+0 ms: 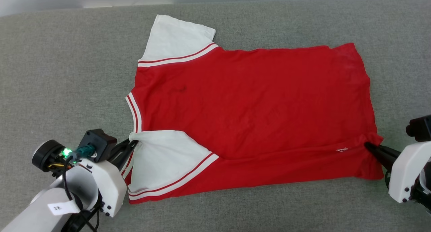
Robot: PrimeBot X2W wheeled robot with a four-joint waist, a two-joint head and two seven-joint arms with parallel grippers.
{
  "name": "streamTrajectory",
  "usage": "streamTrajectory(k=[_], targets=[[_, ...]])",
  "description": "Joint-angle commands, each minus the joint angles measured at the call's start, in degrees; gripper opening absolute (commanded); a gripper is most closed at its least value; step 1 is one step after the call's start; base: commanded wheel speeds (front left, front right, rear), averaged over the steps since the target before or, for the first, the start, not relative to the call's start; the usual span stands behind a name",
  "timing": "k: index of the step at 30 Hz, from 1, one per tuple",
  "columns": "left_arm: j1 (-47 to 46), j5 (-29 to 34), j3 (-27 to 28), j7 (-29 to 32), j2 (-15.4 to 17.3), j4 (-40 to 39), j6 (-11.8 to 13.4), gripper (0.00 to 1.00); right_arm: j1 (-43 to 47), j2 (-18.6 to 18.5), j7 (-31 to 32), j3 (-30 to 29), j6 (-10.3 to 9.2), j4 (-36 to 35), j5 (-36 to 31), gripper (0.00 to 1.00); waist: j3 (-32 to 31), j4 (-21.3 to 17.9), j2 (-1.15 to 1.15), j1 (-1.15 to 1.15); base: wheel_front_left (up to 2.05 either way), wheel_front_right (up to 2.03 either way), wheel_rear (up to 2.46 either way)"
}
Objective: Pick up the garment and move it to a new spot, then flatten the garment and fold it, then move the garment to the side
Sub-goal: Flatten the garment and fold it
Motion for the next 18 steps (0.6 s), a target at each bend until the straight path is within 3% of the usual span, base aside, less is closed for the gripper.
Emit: streamTrajectory(k=[1, 5, 6, 7, 8, 12, 13, 18], targets=[[-0.9, 0.2, -0.2, -0.3, -0.4, 0.9, -0.1, 0.0, -1.0, 0.5, 0.2, 0.1, -0.02, 0.5, -0.4, 0.0, 0.2, 0.0, 0.0, -0.01, 0.0, 0.0, 0.0], [-2.6, 0.8, -0.7, -0.6, -2.4, 4.7, 0.1, 0.02, -2.3, 1.4, -0.2, 0.6, -0.02, 2.0, -1.3, 0.0, 0.4, 0.1, 0.0, -0.01, 0.0, 0.0, 0.0], [-2.8, 1.1, -1.2, -0.8, -2.9, 5.7, 0.1, 0.54, -2.5, 1.7, -0.3, 0.9, -0.02, 2.4, -1.6, 0.0, 0.3, 0.1, 0.0, -0.01, 0.0, 0.0, 0.0], [-2.9, 1.2, -1.6, -1.0, -3.4, 6.6, 0.0, 1.0, -2.6, 1.8, -0.6, 1.1, -0.02, 2.8, -1.9, 0.22, 0.1, 0.1, 0.0, -0.01, 0.0, 0.0, 0.0], [-3.0, 1.3, -1.8, -1.3, -4.1, 7.6, 0.0, 1.0, -2.8, 2.0, -0.6, 1.3, -0.02, 3.2, -2.1, 1.0, -0.3, 0.1, 0.0, -0.01, 0.0, 0.0, 0.0], [-2.9, 0.9, -1.8, -2.9, -5.9, 10.7, 0.6, 1.0, -3.3, 2.3, -1.6, 2.2, -0.02, 4.1, -3.4, 1.0, -2.3, 0.1, 0.0, -0.01, 0.0, 0.0, 0.0], [-1.7, -0.4, -0.8, -4.1, -7.4, 12.2, 2.3, 1.0, -2.7, 2.0, -1.9, 2.9, -0.02, 4.4, -5.2, 1.0, -4.4, 0.1, 0.0, -0.01, 0.0, 0.0, 0.0], [1.7, -3.1, 1.7, -3.4, -8.6, 11.5, 7.4, 1.0, -0.7, 2.7, 0.2, 1.3, -0.02, 3.7, -8.8, 1.0, -8.2, 0.0, 0.0, -0.01, 0.0, 0.0, 0.0]])
